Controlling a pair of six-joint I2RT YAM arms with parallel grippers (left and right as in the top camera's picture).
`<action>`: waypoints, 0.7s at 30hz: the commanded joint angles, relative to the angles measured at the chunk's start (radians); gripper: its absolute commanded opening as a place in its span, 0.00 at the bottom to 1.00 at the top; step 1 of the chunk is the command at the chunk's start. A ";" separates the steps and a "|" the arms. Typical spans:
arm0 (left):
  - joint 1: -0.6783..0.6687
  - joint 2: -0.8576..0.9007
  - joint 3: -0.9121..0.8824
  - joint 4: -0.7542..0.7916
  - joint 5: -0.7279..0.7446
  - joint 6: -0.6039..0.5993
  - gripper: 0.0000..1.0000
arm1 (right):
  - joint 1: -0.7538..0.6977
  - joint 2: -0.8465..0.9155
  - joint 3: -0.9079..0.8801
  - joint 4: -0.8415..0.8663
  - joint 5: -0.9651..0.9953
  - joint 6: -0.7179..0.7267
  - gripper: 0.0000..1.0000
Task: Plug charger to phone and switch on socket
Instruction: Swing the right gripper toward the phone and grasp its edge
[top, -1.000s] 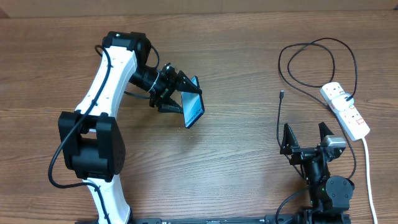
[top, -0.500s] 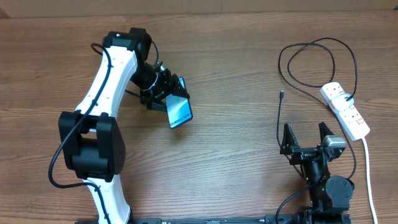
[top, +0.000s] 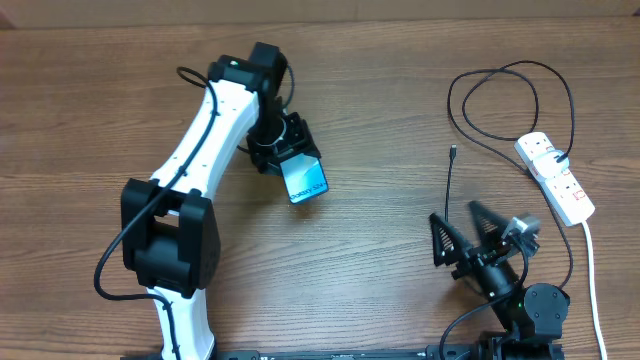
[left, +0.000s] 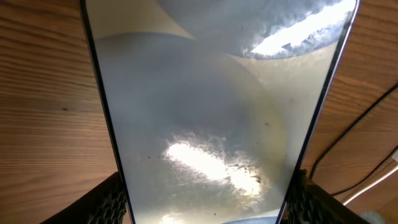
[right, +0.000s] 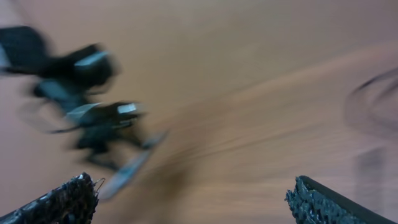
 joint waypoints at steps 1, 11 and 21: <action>-0.005 -0.005 0.033 -0.005 0.024 -0.042 0.55 | 0.006 -0.011 -0.011 0.005 -0.239 0.259 1.00; -0.005 -0.005 0.033 -0.015 0.081 -0.042 0.54 | 0.005 -0.011 -0.009 0.055 -0.229 0.238 1.00; -0.006 -0.004 0.033 -0.012 0.082 -0.048 0.54 | 0.006 0.175 0.249 -0.286 -0.082 -0.008 1.00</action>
